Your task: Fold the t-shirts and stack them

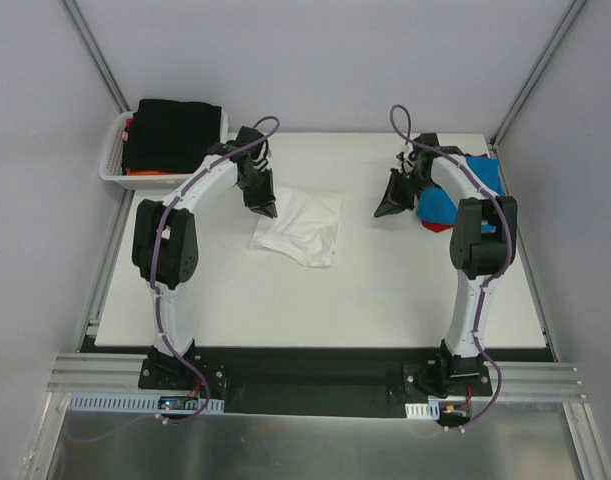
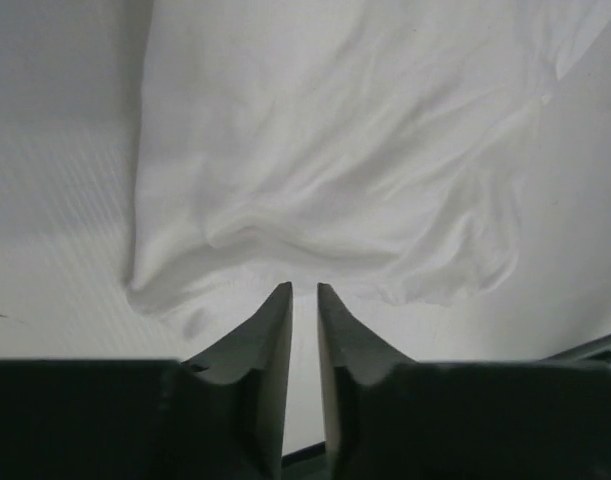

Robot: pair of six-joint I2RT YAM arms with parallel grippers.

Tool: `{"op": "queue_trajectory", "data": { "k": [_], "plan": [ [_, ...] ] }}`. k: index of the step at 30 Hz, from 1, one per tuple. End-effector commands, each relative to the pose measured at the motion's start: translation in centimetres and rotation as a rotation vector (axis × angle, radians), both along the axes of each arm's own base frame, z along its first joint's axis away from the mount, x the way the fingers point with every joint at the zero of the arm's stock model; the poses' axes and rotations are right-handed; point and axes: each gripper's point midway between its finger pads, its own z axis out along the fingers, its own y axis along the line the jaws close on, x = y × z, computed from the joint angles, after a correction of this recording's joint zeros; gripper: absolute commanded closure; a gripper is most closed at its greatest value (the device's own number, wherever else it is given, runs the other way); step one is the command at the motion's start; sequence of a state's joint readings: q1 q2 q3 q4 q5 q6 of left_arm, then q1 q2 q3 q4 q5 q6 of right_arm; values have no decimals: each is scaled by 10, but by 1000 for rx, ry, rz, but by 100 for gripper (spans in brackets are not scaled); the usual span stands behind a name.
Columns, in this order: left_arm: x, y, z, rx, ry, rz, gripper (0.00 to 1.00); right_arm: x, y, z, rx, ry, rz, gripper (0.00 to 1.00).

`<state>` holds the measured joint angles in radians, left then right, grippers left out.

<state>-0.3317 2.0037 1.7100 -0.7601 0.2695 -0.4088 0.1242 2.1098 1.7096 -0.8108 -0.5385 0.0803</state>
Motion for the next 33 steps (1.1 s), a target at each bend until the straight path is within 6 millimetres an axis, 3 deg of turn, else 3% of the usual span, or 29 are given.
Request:
{"op": "queue_trajectory", "data": {
  "k": [1, 2, 9, 13, 18, 21, 25, 30, 33],
  "plan": [
    [9, -12, -7, -54, 19, -40, 94, -3, 2, 15, -20, 3, 72, 99],
    [10, -21, -8, -72, 24, -58, 100, -5, 3, 17, -9, 6, 76, 99],
    [25, -73, -1, -163, -3, -146, 100, -23, 1, 26, -1, 4, 105, 99],
    [21, -80, -23, -141, 40, -148, 100, -31, 5, 25, 12, 14, 98, 99],
    [22, -95, -31, -150, 42, -171, 100, -42, 14, 29, 2, 8, 124, 99],
    [16, -101, -48, -140, 69, -180, 100, -47, 15, 30, 2, 18, 128, 99],
    [14, -86, -64, -62, 75, -142, 100, -44, 15, 37, 6, 4, 127, 99],
    [2, -35, -85, 89, 120, -2, 100, -40, 17, 46, 16, -18, 130, 99],
    [-11, -14, -86, 148, 125, 19, 100, -39, 19, 46, 19, -17, 132, 99]
  ]
}}
